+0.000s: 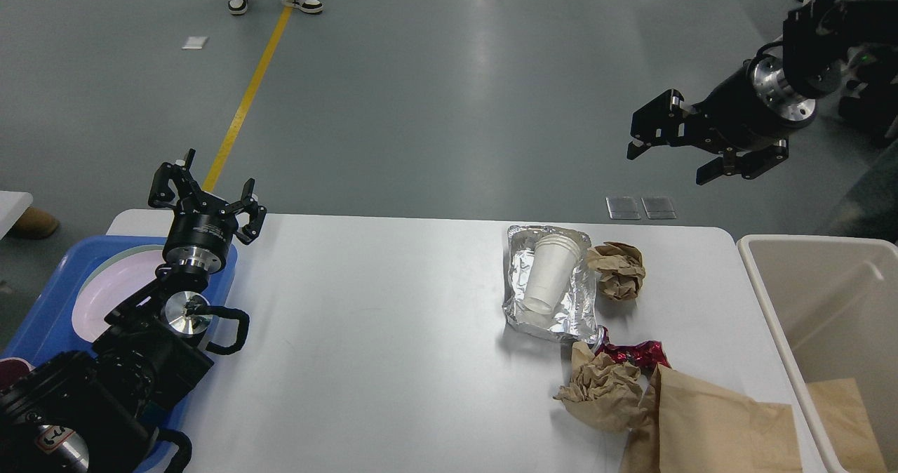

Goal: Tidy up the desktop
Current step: 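Move the right gripper back to the foil tray with the cup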

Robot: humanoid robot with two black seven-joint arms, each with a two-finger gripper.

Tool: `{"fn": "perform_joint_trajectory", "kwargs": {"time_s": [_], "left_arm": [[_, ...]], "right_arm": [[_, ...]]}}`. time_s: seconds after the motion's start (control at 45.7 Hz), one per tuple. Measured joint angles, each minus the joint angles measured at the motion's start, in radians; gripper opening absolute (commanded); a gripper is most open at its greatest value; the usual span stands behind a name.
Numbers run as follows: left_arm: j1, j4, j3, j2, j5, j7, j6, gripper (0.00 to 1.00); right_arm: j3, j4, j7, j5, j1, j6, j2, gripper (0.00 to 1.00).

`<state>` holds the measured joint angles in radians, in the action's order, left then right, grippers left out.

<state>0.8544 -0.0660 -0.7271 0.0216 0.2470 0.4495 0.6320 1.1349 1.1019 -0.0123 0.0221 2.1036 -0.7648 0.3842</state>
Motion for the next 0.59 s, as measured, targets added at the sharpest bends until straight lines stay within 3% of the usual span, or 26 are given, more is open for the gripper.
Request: {"fn": "perform_joint_trajectory", "kwargs": {"time_s": [0.153, 0.328, 0.459, 0.591], "left_arm": [[0.000, 0.000, 0.000, 0.000, 0.000, 0.000, 0.000, 0.97], [0.000, 0.000, 0.000, 0.000, 0.000, 0.000, 0.000, 0.96], [0.000, 0.000, 0.000, 0.000, 0.000, 0.000, 0.000, 0.96], [0.000, 0.000, 0.000, 0.000, 0.000, 0.000, 0.000, 0.96]], "right_arm": [[0.004, 0.027, 0.000, 0.002, 0.077, -0.066, -0.035, 1.00], [-0.022, 0.033, 0.000, 0.003, 0.037, -0.050, -0.058, 1.00], [-0.056, 0.029, -0.001, 0.007, -0.111, 0.046, -0.082, 1.00], [-0.066, 0.021, -0.002, 0.007, -0.259, 0.215, -0.128, 1.00]]}}
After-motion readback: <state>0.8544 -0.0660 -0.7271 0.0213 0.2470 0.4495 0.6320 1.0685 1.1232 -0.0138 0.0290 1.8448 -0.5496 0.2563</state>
